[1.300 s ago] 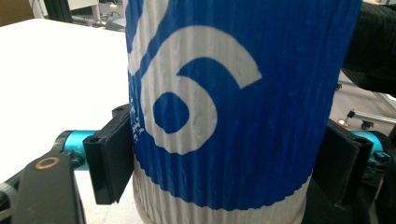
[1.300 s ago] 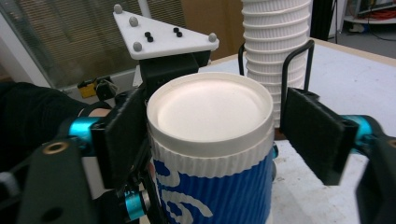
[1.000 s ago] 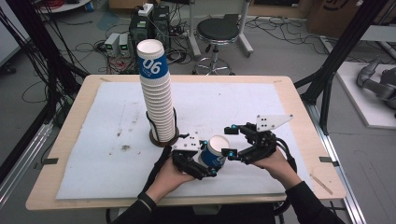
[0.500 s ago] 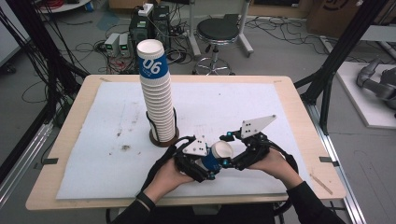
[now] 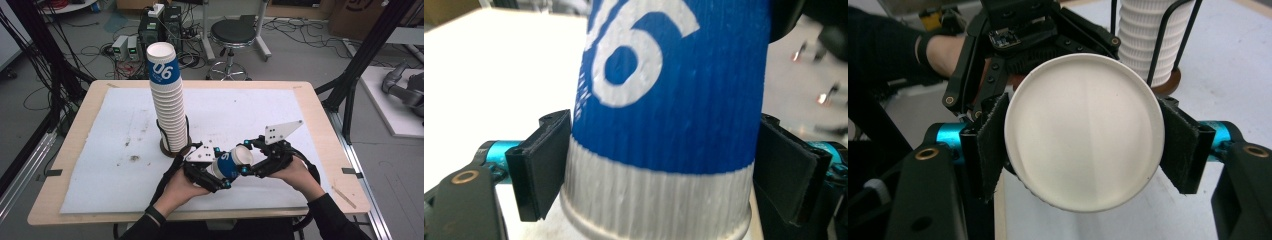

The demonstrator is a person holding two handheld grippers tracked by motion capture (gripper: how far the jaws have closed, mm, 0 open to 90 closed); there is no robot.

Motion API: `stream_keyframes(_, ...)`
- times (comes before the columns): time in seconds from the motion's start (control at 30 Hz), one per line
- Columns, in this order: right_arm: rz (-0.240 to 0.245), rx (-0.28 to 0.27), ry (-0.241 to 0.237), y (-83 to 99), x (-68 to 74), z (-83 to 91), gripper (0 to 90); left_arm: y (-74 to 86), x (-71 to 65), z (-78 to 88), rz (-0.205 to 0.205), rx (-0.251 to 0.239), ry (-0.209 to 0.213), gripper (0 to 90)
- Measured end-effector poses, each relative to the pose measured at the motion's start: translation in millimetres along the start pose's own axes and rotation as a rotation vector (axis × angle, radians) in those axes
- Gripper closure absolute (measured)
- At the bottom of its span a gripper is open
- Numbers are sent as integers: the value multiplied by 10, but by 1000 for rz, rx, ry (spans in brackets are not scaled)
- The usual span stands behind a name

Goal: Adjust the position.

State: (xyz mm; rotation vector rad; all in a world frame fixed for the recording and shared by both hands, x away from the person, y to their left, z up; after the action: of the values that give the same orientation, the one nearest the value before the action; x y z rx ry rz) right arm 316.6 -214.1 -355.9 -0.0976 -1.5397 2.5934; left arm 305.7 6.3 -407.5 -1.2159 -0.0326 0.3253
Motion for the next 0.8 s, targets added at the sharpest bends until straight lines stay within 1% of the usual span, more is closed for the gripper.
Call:
stream_keyframes(0.03,-11,-14,-9,-5,0,13,301,0,3,17,9,-24,6,161)
stream_keyframes(0.07,-10,-27,-9,-6,-8,25,300,0,9,34,13,-46,17,161)
stream_keyframes(0.13,-27,-57,-19,-13,-12,47,300,0,14,60,36,-89,37,161)
stream_keyframes(0.23,-36,-101,-15,-33,-13,81,302,6,24,84,49,-124,39,149)
stream_keyframes(0.47,-60,-147,-3,-33,-20,117,302,40,52,91,92,-173,53,141)
stream_keyframes(0.63,-73,-179,2,-31,-32,133,302,46,48,64,87,-188,61,141)
stream_keyframes(0.7,-83,-195,-3,-28,-38,137,302,54,50,49,101,-198,62,141)
stream_keyframes(0.73,-85,-198,0,-26,-42,135,302,58,54,42,102,-196,68,141)
stream_keyframes(0.77,-94,-199,-9,-25,-35,132,302,61,55,36,105,-197,68,141)
stream_keyframes(0.8,-91,-202,-6,-24,-36,129,302,64,57,34,104,-199,73,141)
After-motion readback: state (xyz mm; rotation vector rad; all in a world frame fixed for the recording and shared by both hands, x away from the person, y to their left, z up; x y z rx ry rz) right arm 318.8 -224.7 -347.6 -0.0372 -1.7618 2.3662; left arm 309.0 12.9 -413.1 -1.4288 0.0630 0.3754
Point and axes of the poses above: each handheld gripper's, and its own axes: z roughly backward along the jaws, y roughly out of its underside, x roughly to its left, the point moved 2 cm from there along -z, roughly forward along the jaws, and after that the axes turned 7 degrees about z, right-handed, at the moved point
